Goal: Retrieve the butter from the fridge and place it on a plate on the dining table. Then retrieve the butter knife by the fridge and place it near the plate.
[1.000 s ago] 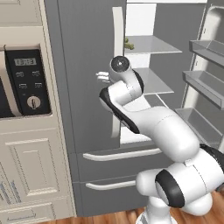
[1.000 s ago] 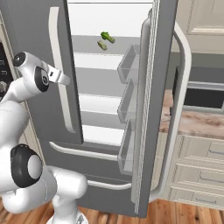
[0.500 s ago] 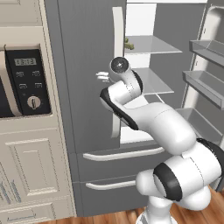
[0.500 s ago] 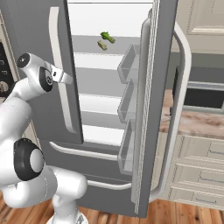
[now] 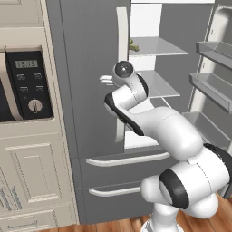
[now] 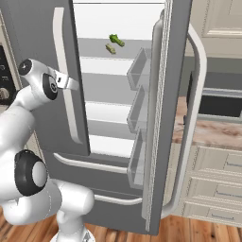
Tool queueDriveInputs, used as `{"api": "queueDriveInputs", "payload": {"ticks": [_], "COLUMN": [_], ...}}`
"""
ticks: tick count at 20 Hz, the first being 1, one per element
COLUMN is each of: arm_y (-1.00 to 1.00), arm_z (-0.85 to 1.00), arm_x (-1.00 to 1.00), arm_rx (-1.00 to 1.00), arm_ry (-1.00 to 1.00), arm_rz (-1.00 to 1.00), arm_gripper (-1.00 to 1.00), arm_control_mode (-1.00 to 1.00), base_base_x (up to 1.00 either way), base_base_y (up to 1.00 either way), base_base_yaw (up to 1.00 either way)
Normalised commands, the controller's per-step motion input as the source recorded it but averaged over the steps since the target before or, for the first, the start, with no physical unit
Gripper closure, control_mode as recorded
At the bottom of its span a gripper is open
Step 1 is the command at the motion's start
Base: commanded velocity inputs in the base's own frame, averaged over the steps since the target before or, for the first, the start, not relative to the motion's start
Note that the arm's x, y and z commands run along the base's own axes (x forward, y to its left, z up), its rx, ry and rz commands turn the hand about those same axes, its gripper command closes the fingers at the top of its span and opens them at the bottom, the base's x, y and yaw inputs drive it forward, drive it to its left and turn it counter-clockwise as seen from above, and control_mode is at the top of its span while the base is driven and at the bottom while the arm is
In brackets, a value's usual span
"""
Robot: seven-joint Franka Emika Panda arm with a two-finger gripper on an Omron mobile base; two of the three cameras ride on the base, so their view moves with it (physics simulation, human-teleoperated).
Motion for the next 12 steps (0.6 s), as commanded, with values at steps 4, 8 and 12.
{"api": "queueDriveInputs", "payload": {"ticks": [4,8,12], "arm_y": [0.00,0.00,0.38], "arm_z": [0.00,0.00,0.00], "arm_x": [0.09,0.00,-0.16], "arm_rx": [0.00,0.00,-0.04], "arm_ry": [0.00,0.00,0.02], "arm_rz": [0.00,0.00,-0.01], "arm_gripper": [1.00,1.00,1.00], "arm_control_mode": [-1.00,-1.00,-1.00], "base_base_x": [0.00,0.00,0.00], "base_base_y": [0.00,0.00,0.00], "base_base_yaw": [0.00,0.00,0.00]}}
